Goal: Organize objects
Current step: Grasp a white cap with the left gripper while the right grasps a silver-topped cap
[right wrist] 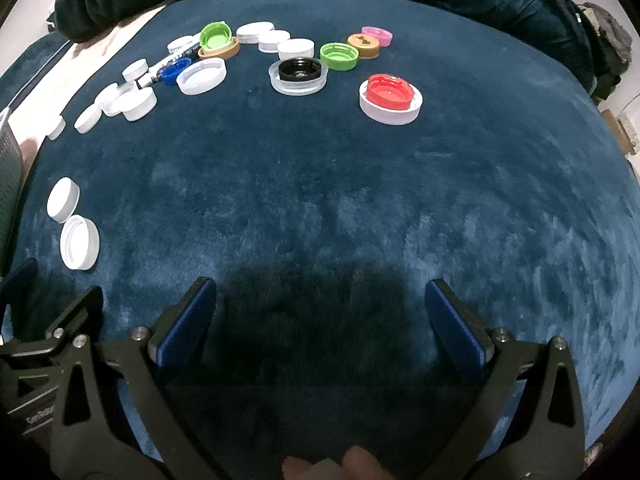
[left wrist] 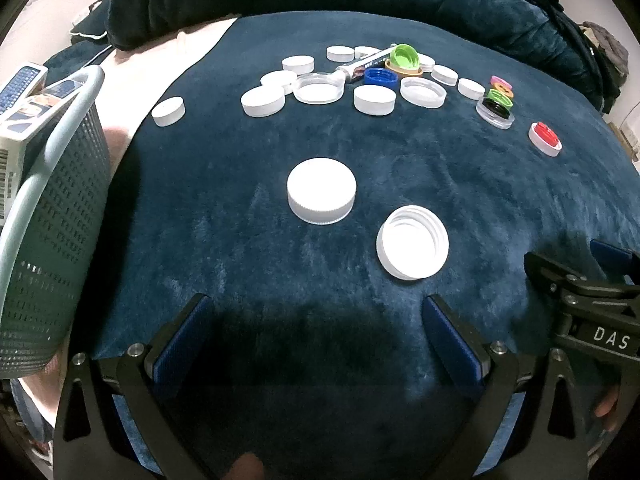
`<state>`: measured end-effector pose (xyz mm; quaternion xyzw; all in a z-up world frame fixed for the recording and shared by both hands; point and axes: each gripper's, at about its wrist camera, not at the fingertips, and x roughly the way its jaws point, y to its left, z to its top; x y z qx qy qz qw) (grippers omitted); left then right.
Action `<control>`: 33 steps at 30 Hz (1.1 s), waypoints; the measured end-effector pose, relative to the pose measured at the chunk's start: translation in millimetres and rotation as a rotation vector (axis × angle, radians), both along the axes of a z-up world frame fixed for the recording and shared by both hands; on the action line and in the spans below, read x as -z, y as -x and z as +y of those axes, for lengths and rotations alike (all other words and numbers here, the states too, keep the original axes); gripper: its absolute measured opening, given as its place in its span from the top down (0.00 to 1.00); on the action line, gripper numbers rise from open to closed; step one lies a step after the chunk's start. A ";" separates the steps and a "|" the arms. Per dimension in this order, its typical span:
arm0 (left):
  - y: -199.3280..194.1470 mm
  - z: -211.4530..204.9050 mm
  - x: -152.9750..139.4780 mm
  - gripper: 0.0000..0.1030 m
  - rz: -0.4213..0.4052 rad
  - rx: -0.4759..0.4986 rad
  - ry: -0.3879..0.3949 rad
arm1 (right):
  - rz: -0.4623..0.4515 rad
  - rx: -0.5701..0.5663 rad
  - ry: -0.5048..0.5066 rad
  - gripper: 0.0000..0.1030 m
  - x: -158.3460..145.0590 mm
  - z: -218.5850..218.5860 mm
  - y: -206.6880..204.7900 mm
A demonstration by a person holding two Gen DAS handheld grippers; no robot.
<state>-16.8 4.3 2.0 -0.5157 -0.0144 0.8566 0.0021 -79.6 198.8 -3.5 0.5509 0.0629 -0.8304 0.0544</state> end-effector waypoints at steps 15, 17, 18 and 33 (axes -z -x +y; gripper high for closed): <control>2.9 3.1 0.4 0.00 0.021 0.013 0.014 | 0.019 -0.009 0.009 0.00 -0.1 -0.4 -0.6; 2.8 3.2 0.6 0.00 0.019 0.015 0.013 | 0.019 -0.006 0.012 0.00 0.1 0.1 -0.5; 2.8 2.8 0.3 0.00 0.017 0.016 0.011 | 0.016 -0.006 0.008 0.00 -0.3 -0.8 -0.1; -36.9 -29.1 -26.1 0.00 0.019 -0.050 0.066 | 0.027 -0.275 0.083 0.01 -37.2 -90.1 2.7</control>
